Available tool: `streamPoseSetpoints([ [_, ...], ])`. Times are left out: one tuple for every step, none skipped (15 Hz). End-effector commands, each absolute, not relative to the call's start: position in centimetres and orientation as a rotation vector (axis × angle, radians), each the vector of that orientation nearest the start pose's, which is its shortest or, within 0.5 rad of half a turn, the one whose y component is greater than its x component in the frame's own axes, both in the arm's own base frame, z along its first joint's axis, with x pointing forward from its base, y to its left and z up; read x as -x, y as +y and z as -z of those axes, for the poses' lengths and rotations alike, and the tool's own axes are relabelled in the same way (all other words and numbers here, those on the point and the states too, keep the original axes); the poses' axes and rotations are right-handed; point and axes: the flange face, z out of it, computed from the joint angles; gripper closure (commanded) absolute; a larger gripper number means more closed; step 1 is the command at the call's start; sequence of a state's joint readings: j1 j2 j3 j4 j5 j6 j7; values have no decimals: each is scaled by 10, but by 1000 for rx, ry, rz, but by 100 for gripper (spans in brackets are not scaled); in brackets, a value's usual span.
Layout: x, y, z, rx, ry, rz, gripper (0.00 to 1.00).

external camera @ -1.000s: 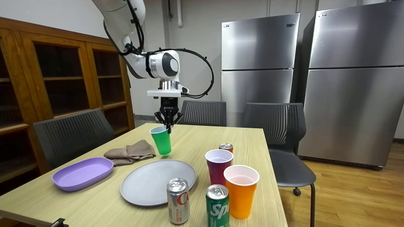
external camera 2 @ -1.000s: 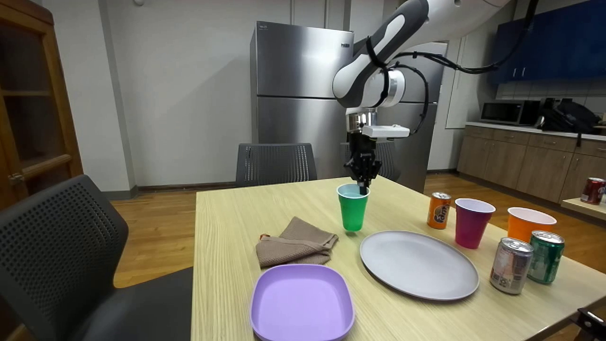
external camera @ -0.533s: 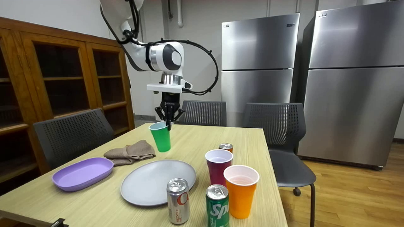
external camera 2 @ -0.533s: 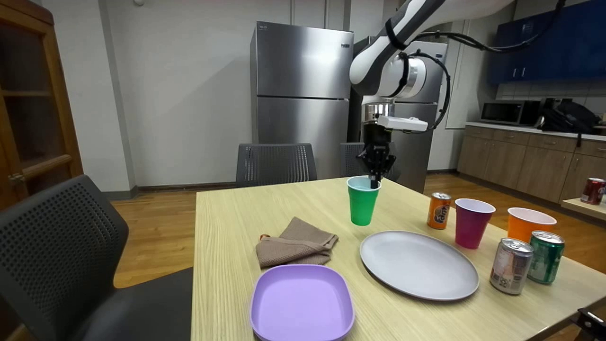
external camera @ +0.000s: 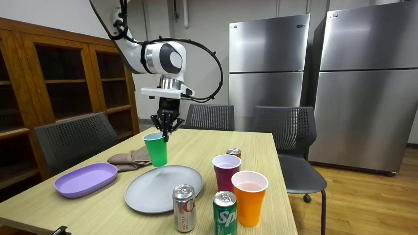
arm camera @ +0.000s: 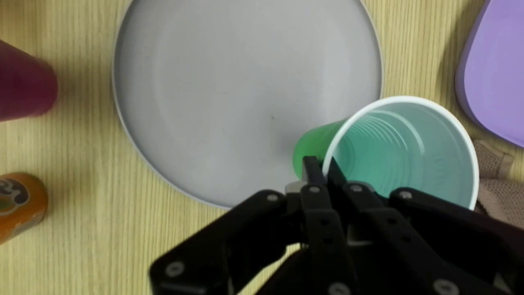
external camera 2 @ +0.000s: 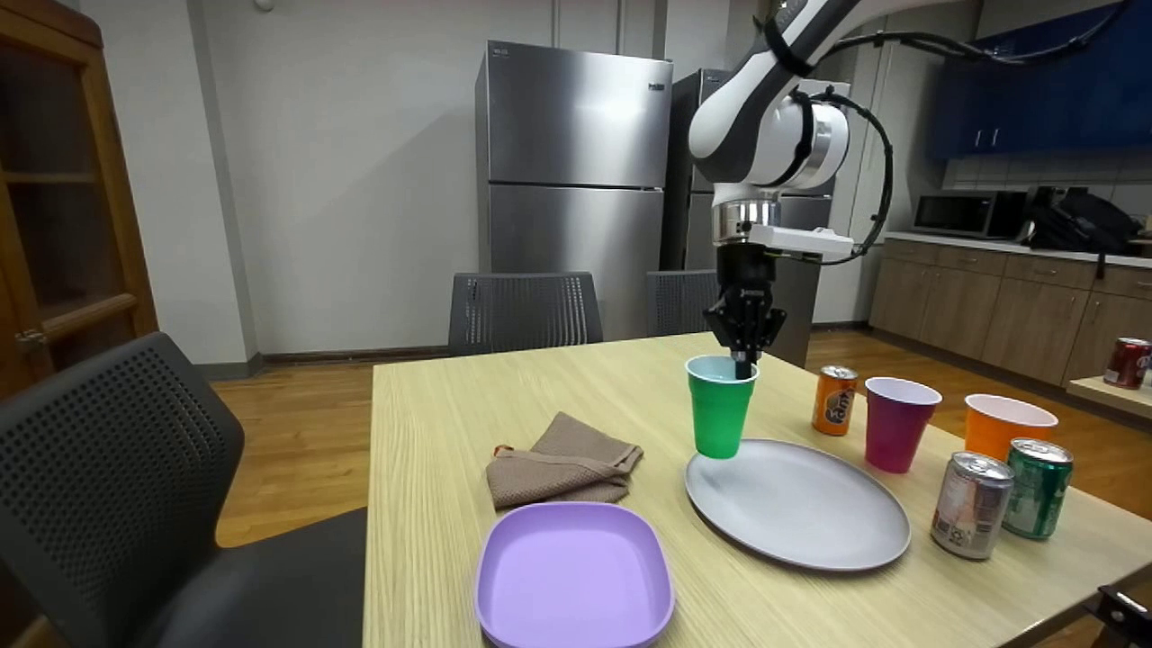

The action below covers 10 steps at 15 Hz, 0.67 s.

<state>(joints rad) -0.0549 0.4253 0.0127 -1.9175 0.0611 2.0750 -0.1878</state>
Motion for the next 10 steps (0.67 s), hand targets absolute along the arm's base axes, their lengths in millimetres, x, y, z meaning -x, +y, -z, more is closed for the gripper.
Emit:
streamPoseSetpoints([
  [-578, -25, -248, 3008, -130, -419, 99],
  [-578, -26, -244, 3004, -126, -435, 99],
  [-577, -26, -241, 3002, -122, -449, 99],
  [-577, -27, -238, 3000, -121, -457, 99],
  [-577, -27, -237, 3001, -117, -463, 99],
  [-578, -27, -235, 3002, -112, -466, 99],
  [-580, -27, -234, 3001, -109, -470, 99],
  [-581, -27, -232, 3002, -102, -474, 99],
  [-583, -27, -230, 3001, -96, -479, 99],
  [-584, -27, -228, 3001, -84, -481, 99],
])
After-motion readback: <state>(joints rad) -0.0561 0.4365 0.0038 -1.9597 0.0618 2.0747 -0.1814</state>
